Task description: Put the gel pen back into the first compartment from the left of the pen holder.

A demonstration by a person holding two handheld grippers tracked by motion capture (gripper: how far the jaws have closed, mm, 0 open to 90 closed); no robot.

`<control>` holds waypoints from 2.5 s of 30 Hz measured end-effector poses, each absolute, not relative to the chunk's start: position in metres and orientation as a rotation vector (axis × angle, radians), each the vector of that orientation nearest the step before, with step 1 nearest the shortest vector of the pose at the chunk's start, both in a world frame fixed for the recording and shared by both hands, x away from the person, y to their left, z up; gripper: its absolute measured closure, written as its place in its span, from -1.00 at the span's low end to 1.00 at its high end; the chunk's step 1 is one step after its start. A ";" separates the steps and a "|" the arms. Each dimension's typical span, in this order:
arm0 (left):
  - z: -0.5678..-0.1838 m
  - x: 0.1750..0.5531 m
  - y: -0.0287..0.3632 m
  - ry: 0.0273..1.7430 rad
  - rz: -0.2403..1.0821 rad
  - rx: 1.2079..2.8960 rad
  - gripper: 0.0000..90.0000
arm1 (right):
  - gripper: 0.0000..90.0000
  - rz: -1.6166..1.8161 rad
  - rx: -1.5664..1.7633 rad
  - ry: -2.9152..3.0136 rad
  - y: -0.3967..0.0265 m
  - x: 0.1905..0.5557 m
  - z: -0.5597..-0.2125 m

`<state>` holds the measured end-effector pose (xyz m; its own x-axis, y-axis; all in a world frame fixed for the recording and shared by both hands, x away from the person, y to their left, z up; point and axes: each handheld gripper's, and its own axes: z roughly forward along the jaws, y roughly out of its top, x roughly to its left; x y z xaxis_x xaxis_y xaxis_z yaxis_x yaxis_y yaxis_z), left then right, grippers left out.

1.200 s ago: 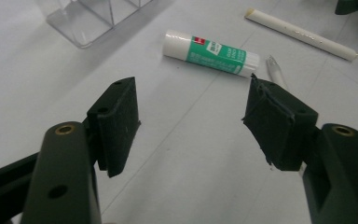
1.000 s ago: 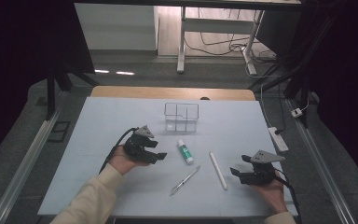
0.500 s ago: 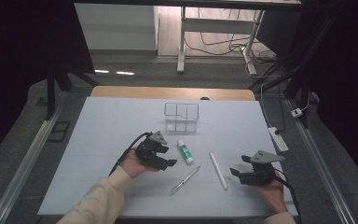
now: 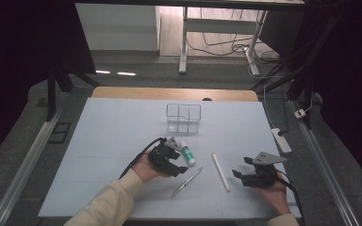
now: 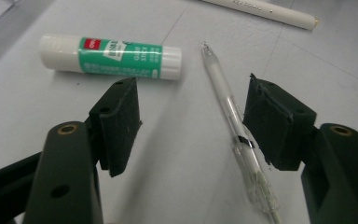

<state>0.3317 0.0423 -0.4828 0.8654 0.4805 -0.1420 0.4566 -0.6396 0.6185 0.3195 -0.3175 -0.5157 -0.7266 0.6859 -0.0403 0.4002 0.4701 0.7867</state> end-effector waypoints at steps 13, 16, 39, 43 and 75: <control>-0.492 0.331 0.020 0.632 0.017 2.422 -0.20 | -0.44 1.128 0.907 2.377 -0.317 0.320 -0.517; -0.495 0.330 0.014 0.616 0.008 2.442 -0.20 | -0.43 1.113 0.910 2.376 -0.317 0.320 -0.517; -0.514 0.329 -0.010 0.597 -0.005 2.513 0.13 | -0.43 1.112 0.910 2.385 -0.317 0.321 -0.518; -0.514 0.329 -0.011 0.603 0.016 2.518 0.23 | -0.43 1.113 0.910 2.386 -0.317 0.321 -0.518; -0.512 0.323 -0.018 0.630 0.053 2.545 0.76 | -0.43 1.107 0.915 2.379 -0.318 0.321 -0.518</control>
<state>0.3230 -0.0177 -0.5117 0.8915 0.4454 -0.0828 0.4255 -0.7605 0.4904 0.3211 -0.3176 -0.5179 -0.7251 0.6868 -0.0495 0.4044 0.4829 0.7767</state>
